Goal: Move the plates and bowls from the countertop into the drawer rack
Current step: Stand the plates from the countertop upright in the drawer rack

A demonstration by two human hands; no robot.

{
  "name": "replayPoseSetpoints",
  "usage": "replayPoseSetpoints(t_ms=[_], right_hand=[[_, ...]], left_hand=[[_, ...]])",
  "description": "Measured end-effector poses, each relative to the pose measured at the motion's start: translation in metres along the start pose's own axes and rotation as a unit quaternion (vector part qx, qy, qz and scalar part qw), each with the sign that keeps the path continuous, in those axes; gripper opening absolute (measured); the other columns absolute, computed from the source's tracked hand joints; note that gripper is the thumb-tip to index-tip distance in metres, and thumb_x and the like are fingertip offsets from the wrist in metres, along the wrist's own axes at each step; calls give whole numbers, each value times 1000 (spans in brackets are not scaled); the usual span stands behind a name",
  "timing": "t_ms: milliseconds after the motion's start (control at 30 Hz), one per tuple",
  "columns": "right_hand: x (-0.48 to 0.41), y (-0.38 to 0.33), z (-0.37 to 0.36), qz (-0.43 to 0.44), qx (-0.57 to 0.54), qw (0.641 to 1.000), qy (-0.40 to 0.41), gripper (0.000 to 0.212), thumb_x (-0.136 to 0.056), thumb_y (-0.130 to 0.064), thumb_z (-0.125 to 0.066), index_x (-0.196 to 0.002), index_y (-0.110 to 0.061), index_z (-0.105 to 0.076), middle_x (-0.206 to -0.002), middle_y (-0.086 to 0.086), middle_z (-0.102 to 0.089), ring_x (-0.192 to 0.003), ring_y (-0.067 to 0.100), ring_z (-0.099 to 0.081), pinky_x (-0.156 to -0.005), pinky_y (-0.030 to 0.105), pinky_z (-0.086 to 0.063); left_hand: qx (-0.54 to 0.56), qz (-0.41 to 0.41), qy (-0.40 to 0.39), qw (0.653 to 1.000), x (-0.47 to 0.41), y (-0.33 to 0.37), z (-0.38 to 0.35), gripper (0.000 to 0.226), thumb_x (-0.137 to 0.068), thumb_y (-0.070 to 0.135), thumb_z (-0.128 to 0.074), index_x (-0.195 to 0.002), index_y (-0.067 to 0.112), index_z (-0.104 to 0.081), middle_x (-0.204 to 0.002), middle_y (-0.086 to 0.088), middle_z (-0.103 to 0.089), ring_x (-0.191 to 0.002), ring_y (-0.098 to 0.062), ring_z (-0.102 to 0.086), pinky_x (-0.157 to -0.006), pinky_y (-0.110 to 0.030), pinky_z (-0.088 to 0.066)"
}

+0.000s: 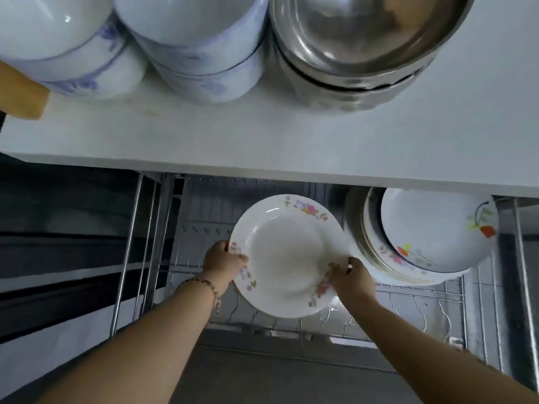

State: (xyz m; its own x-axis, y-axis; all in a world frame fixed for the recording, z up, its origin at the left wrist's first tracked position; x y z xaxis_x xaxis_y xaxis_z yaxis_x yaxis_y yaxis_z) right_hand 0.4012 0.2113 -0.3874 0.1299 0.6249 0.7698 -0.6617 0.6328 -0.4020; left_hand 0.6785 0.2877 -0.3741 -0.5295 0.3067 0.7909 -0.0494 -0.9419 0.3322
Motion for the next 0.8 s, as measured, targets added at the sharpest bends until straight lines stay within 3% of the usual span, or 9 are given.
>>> replayPoseSetpoints(t_ms=[100, 233, 333, 367, 467, 567, 633, 700, 800], right_hand=[[-31, 0, -13, -22, -30, 999, 34, 27, -88, -18, -53, -111, -7, -62, -97, 14, -71, -85, 30, -64, -63, 24, -44], [-65, 6, -26, -45, -63, 994, 78, 24, -83, -23, -55, -100, -10, -66, -93, 15, -73, -91, 34, -69, -79, 34, -55], [-63, 5, -17, -40, -111, 982, 145, 23, -87, -19, -59, -108, -10, -62, -92, 3, -67, -82, 23, -62, -61, 5, -47], [-58, 4, -15, -41, -143, 975, 166, 28, -88, -17, -60, -116, -13, -58, -93, -1, -62, -80, 19, -58, -55, 5, -43], [-44, 22, -27, -109, -210, 952, 196, 40, -88, -21, -62, -124, -8, -51, -91, -1, -59, -85, 22, -60, -72, 24, -44], [-44, 31, -50, -166, -205, 950, 170, 25, -90, -28, -55, -95, -7, -68, -78, 9, -66, -89, 35, -69, -82, 41, -55], [-45, 29, -50, -169, -200, 949, 174, 24, -92, -24, -51, -86, -10, -69, -77, 14, -69, -80, 32, -66, -71, 35, -54], [-48, 29, -40, -159, -197, 949, 189, 21, -90, -11, -47, -81, -11, -66, -65, 10, -62, -68, 25, -52, -52, 24, -36], [-55, 30, -30, -132, -192, 951, 204, 21, -89, -7, -46, -79, -11, -64, -61, 7, -53, -58, 23, -40, -47, 24, -22]], left_hand=[[-15, -18, -5, 1000, -39, 15, -12, 31, -86, 5, -62, -116, 0, -59, -115, -14, -66, -91, -23, -63, -74, -24, -49], [-4, -26, -18, 1000, -77, 30, -33, 35, -86, 3, -62, -120, 1, -55, -121, -14, -63, -108, -27, -63, -78, -22, -46], [-12, -34, -23, 999, -93, 39, -39, 35, -86, 3, -62, -121, 1, -54, -122, -14, -62, -109, -27, -62, -79, -22, -46], [-19, -40, -23, 999, -97, 43, -39, 35, -86, 4, -62, -121, 1, -54, -122, -14, -62, -107, -27, -63, -79, -22, -46], [-31, -63, -20, 997, -103, 52, -33, 33, -86, 4, -62, -118, 2, -54, -119, -13, -63, -100, -24, -62, -75, -23, -46], [-38, -95, -11, 995, -104, 61, -29, 31, -85, 3, -61, -115, 2, -55, -117, -15, -64, -105, -29, -63, -75, -27, -47], [-58, -113, -17, 992, -102, 64, -33, 30, -87, 3, -57, -117, 2, -54, -117, -15, -64, -105, -31, -62, -73, -26, -47], [-84, -120, -31, 989, -98, 62, -40, 31, -90, 4, -51, -121, 3, -51, -119, -16, -62, -105, -30, -62, -62, -22, -45], [-130, -121, -52, 983, -93, 52, -52, 35, -93, 9, -47, -127, 4, -44, -124, -15, -58, -108, -29, -60, -68, -25, -44]])
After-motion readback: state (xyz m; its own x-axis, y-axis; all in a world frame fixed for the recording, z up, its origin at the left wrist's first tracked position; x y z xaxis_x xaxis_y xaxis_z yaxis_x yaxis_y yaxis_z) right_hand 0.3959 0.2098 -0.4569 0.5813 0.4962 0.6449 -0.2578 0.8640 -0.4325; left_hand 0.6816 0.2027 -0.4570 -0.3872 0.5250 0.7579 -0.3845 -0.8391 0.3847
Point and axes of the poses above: each hand's wrist, its own x-axis away from the middle knuckle, its own z-axis out of the back of the hand, y = z × x, the point moved 10 cm from there along -x, towards the middle knuckle
